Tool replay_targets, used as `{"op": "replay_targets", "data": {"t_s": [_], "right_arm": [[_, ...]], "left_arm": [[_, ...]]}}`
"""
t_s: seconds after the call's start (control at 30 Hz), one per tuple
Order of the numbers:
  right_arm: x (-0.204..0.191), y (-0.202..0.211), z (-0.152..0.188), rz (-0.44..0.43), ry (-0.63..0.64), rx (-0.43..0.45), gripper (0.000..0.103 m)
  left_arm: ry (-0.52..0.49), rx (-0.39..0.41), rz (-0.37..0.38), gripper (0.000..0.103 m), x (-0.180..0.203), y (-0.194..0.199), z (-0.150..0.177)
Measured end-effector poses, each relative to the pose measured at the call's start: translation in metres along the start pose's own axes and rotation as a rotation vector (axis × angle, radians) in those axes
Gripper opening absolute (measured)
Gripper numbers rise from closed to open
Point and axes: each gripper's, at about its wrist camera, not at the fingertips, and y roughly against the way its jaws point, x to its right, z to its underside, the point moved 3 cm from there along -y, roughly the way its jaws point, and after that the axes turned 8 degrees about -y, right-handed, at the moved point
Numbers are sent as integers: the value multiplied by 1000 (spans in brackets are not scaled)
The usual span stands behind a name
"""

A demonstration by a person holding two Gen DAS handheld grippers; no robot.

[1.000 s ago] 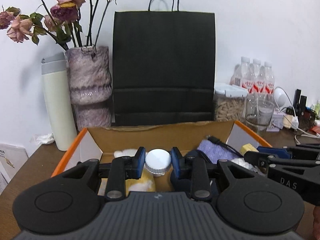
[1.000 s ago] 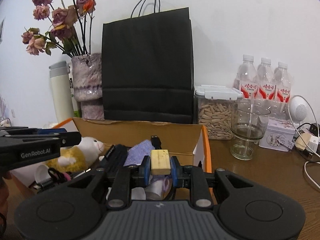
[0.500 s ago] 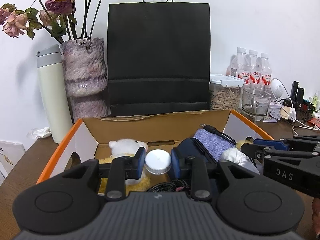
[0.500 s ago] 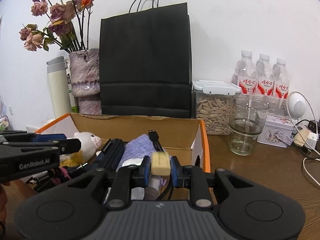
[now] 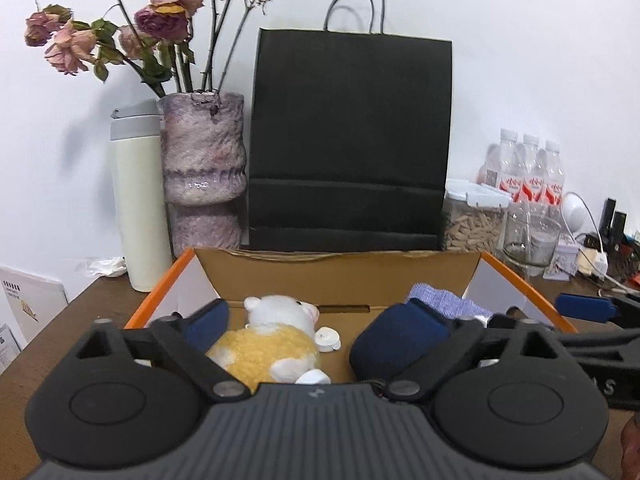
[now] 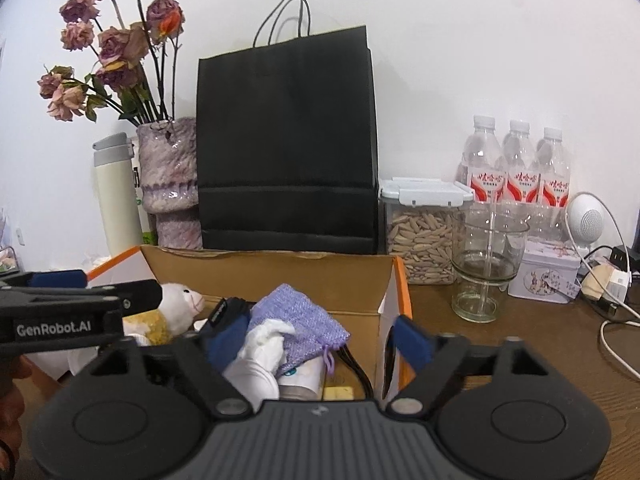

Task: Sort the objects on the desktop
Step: 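Open the right tool to drop the block while the left tool drops the small cap into the box, then move the right tool to the white round disc while the left tool approaches the small orange object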

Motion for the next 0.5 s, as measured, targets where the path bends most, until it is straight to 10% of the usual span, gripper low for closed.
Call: {"op": "replay_targets", "data": {"t_s": [0.1, 0.5], "right_arm": [[0, 2, -1, -1, -8, 12, 103], [-6, 28, 1, -4, 30, 84, 103]], "left_arm": [[21, 24, -24, 103, -4, 2, -1], [61, 84, -71, 103, -20, 30, 6]]}}
